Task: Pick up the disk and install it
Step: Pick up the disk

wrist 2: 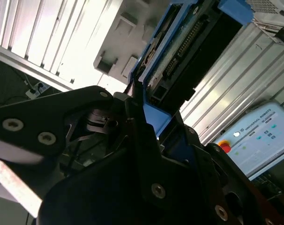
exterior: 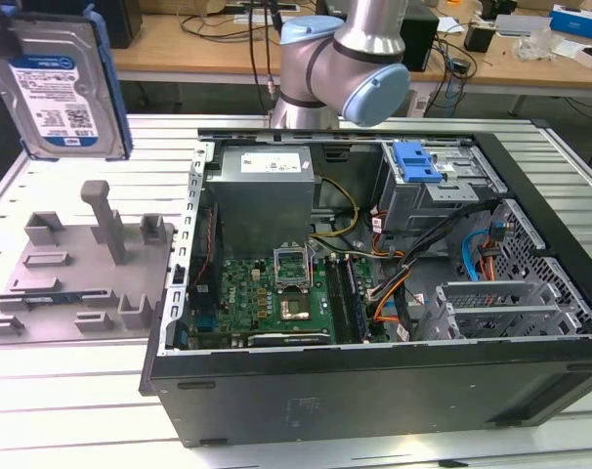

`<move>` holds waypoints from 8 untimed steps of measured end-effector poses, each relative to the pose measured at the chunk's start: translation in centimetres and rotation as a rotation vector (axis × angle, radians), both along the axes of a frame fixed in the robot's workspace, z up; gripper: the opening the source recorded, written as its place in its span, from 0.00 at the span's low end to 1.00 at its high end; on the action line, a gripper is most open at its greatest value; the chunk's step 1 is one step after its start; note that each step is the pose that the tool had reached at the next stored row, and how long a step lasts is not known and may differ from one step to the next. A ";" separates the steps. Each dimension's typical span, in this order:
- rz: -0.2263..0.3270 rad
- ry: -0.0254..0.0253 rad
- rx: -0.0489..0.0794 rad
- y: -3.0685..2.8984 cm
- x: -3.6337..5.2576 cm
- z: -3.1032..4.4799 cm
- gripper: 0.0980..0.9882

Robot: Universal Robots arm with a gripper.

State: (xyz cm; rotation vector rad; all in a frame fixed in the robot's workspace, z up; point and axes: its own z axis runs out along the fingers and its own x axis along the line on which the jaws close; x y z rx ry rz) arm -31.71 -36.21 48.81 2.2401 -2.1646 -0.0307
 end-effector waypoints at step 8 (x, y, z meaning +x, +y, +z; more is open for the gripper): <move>0.004 0.0002 0.001 -0.58 3.44 0.14 0.30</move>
